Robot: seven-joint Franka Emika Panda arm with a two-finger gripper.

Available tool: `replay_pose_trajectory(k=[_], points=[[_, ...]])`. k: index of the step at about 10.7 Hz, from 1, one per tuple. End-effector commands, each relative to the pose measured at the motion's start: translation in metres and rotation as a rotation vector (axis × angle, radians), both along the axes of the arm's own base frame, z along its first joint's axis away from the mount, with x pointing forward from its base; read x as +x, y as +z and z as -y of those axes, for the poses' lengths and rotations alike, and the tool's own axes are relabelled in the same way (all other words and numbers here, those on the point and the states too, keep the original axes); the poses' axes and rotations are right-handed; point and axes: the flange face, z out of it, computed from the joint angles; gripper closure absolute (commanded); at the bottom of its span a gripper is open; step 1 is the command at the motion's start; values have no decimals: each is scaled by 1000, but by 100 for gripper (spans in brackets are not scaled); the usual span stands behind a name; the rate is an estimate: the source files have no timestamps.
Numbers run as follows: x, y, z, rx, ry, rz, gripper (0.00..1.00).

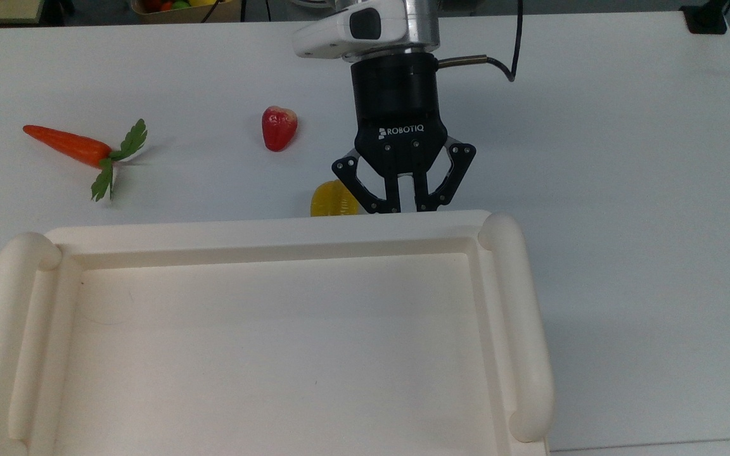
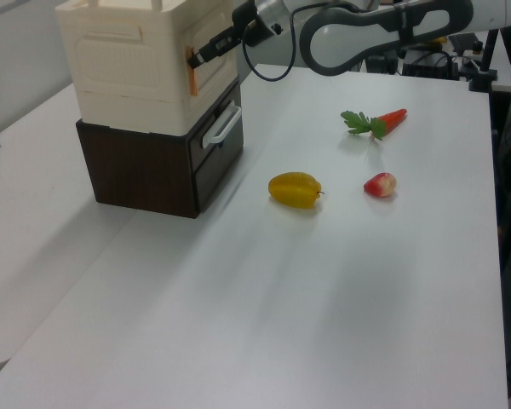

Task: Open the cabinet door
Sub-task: 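Pull the gripped door edge outward, swinging the door open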

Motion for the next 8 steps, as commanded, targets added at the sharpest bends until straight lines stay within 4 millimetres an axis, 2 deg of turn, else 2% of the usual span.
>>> replay_pose_trajectory(k=[1,3,4,7,8], points=[[-36,36,16,33,-3,-169,100],[-49,51,38,49,-26,-281,100],[-57,56,52,46,-35,-350,96],[-93,65,105,25,-63,-634,61],[-105,66,118,18,-79,-715,45]])
